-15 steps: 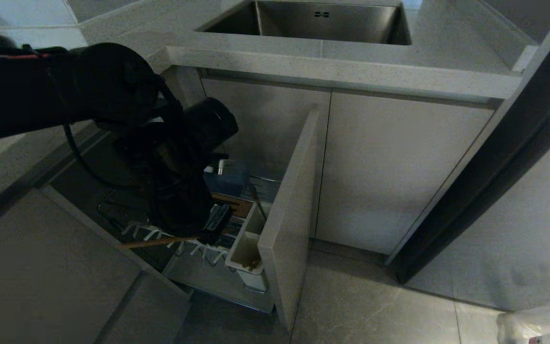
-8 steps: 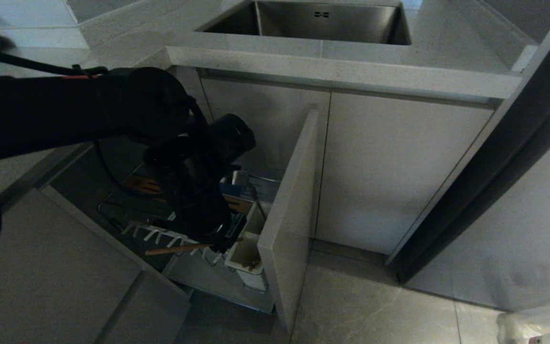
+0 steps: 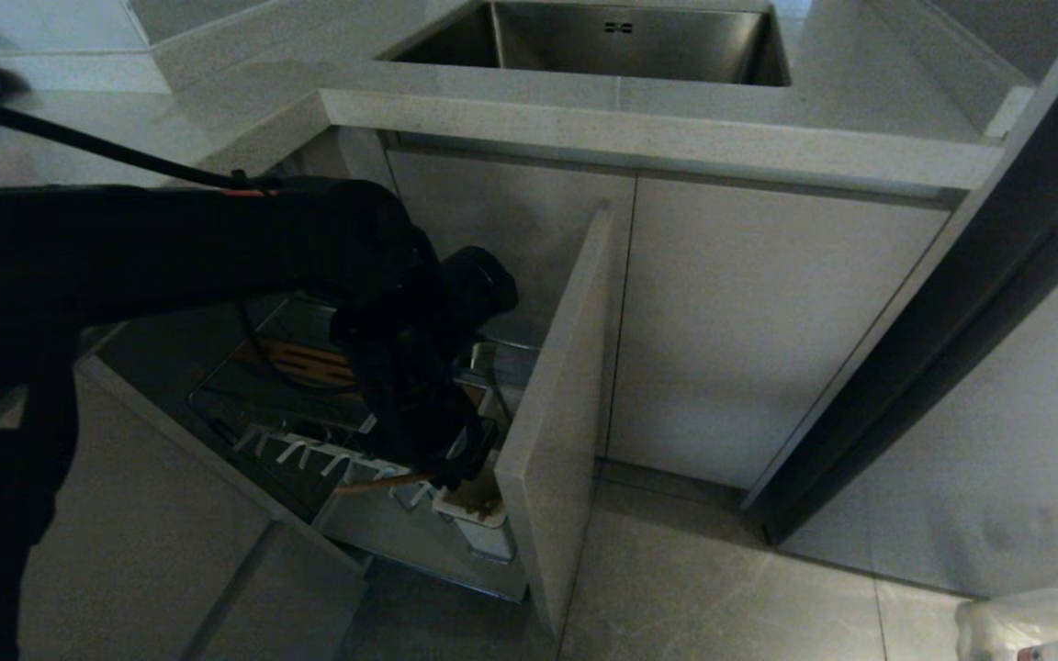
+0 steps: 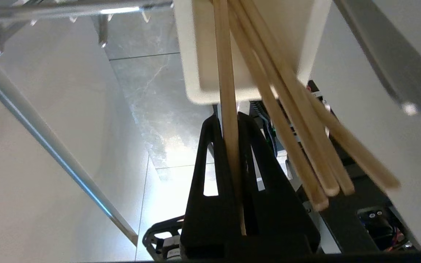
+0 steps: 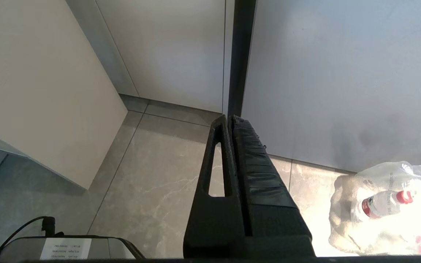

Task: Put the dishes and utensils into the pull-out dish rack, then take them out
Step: Pick up the chopsticks and place it in the cupboard

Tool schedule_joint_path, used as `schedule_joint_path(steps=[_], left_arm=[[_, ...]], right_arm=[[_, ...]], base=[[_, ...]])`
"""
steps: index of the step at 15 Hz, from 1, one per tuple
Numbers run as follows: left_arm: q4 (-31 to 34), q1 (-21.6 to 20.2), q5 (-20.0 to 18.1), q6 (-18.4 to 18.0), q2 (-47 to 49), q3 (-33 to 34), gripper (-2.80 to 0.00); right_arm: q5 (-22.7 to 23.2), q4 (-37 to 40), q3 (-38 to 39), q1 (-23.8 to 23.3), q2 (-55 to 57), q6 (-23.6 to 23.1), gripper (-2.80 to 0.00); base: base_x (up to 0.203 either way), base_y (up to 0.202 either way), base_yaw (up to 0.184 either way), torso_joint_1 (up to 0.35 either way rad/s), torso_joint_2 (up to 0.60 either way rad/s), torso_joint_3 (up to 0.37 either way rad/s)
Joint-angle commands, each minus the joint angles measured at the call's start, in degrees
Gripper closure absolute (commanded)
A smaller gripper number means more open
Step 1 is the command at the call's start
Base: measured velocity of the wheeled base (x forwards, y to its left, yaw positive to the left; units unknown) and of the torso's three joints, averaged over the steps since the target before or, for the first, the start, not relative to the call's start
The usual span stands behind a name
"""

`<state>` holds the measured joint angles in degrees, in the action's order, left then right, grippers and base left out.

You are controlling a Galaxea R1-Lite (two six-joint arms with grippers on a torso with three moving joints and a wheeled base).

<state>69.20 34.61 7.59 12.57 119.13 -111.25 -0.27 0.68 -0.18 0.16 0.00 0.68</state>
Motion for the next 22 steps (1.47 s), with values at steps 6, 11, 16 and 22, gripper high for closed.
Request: schedule_joint_path(steps=[6, 11, 16, 22], left_arm=[[-4.0, -0.3, 0.3, 0.1, 3.9, -0.3, 0.00], [-4.9, -0.4, 0.3, 0.1, 4.7, -0.3, 0.00], [-4.9, -0.5, 0.6, 0.0, 4.7, -0.3, 0.00], [-4.9, -0.5, 1.5, 0.1, 4.6, -0.3, -2.70]], right_arm=[[0.0, 0.0, 0.0, 0.0, 0.0, 0.0, 0.00], [0.0, 0.0, 0.0, 0.0, 0.0, 0.0, 0.00], [0.0, 0.0, 0.0, 0.0, 0.1, 0.0, 0.00], [0.0, 0.0, 0.0, 0.0, 0.0, -0.1, 0.00]], base=[[0.000, 0.000, 0.000, 0.000, 0.00, 0.000], [0.000, 0.000, 0.000, 0.000, 0.00, 0.000], [0.000, 0.000, 0.000, 0.000, 0.00, 0.000], [0.000, 0.000, 0.000, 0.000, 0.00, 0.000]])
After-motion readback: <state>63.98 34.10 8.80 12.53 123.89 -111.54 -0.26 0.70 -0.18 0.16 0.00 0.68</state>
